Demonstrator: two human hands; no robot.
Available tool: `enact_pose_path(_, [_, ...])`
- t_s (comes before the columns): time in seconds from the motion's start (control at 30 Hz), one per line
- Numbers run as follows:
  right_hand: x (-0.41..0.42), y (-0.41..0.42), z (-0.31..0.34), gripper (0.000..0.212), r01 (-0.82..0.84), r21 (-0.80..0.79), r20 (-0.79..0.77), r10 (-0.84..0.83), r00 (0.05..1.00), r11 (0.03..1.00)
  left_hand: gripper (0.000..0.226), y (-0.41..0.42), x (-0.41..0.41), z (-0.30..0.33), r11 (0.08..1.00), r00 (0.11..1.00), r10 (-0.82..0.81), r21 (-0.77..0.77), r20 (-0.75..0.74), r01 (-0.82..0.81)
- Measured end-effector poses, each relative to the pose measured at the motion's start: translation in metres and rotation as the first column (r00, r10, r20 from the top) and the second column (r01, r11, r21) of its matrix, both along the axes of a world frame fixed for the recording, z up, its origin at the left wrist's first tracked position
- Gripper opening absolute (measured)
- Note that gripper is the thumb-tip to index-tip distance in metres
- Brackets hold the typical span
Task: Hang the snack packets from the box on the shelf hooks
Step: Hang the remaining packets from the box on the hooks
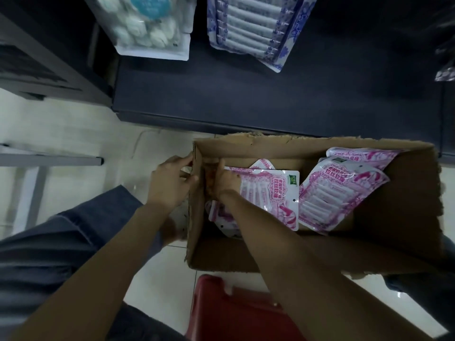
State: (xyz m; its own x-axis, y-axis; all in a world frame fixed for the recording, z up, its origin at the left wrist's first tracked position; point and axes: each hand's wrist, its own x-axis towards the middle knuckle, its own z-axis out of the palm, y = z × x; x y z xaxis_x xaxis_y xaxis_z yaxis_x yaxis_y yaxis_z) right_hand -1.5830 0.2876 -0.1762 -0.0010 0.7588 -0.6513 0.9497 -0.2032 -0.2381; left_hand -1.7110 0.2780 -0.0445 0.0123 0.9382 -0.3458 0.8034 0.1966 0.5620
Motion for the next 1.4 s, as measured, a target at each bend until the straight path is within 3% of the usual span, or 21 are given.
enact_pose_path(0.07, [0.017, -0.004, 0.000, 0.060, 0.030, -0.014, 0.008, -0.030, 1.000, 0.999, 0.046, 0.000, 0.000, -0.001, 1.000, 1.000, 0.005, 0.001, 0.012, -0.005])
enact_pose_path(0.2, [0.050, -0.021, 0.006, 0.048, 0.044, -0.010, -0.028, -0.045, 0.999, 0.999, 0.048, -0.003, 0.000, -0.007, 1.000, 1.000, 0.003, 0.021, -0.009, -0.002])
enact_pose_path(0.37, [0.104, -0.054, 0.025, 0.060, 0.043, -0.005, 0.104, -0.042, 0.994, 0.999, 0.050, -0.004, -0.001, -0.013, 0.999, 0.999, 0.040, 0.019, 0.012, -0.040])
enact_pose_path(0.47, [0.127, -0.058, 0.054, 0.052, 0.057, 0.024, -0.016, -0.056, 0.998, 0.998, 0.046, -0.002, -0.001, -0.014, 0.998, 0.998, 0.056, -0.036, -0.008, -0.057])
enact_pose_path(0.53, [0.137, -0.057, 0.079, 0.056, 0.044, 0.097, -0.101, -0.034, 0.994, 0.994, 0.048, 0.001, 0.006, -0.010, 0.997, 0.994, 0.038, -0.066, -0.103, -0.045])
enact_pose_path(0.6, [0.147, -0.059, 0.110, 0.063, 0.029, 0.201, -0.150, 0.002, 0.989, 0.979, 0.058, -0.003, 0.024, 0.003, 1.000, 0.982, 0.022, 0.006, -0.190, -0.021])
enact_pose_path(0.67, [0.158, -0.063, 0.147, 0.070, 0.030, 0.312, -0.199, 0.035, 0.979, 0.950, 0.066, -0.009, 0.050, 0.025, 0.989, 0.992, -0.024, 0.145, -0.128, 0.043])
enact_pose_path(0.73, [0.172, -0.068, 0.185, 0.078, 0.025, 0.421, -0.228, 0.079, 0.970, 0.907, 0.069, -0.013, 0.081, 0.053, 0.948, 0.975, -0.219, 0.230, -0.039, 0.222])
enact_pose_path(0.83, [0.197, -0.078, 0.239, 0.074, 0.051, 0.570, -0.277, 0.134, 0.951, 0.820, 0.070, -0.011, 0.125, 0.101, 0.853, 0.853, -0.506, 0.219, 0.126, 0.474])
enact_pose_path(0.97, [0.228, -0.089, 0.309, 0.053, 0.242, 0.753, -0.404, 0.140, 0.904, 0.612, 0.014, 0.000, 0.170, 0.175, 0.824, 0.753, -0.564, 0.296, 0.339, 0.484])
enact_pose_path(1.1, [0.273, -0.083, 0.365, 0.035, 0.566, 0.607, -0.685, 0.006, 0.729, 0.558, 0.017, 0.014, 0.212, 0.241, 0.816, 0.715, -0.563, 0.419, 0.415, 0.398])
enact_pose_path(1.2, [0.301, -0.070, 0.403, 0.023, 0.742, 0.376, -0.883, -0.030, 0.469, 0.555, 0.004, 0.026, 0.238, 0.283, 0.828, 0.686, -0.534, 0.470, 0.494, 0.306])
enact_pose_path(1.27, [0.310, -0.054, 0.430, 0.020, 0.798, 0.255, -0.952, -0.004, 0.306, 0.546, 0.007, 0.036, 0.248, 0.311, 0.843, 0.654, -0.500, 0.491, 0.568, 0.218])
enact_pose_path(1.33, [0.311, -0.036, 0.455, 0.022, 0.810, 0.226, -0.968, 0.032, 0.249, 0.541, 0.014, 0.046, 0.251, 0.336, 0.857, 0.625, -0.455, 0.503, 0.634, 0.113])
enact_pose_path(1.4, [0.305, -0.019, 0.478, 0.028, 0.807, 0.277, -0.958, 0.090, 0.271, 0.521, 0.025, 0.057, 0.246, 0.355, 0.847, 0.627, -0.425, 0.531, 0.652, 0.022])
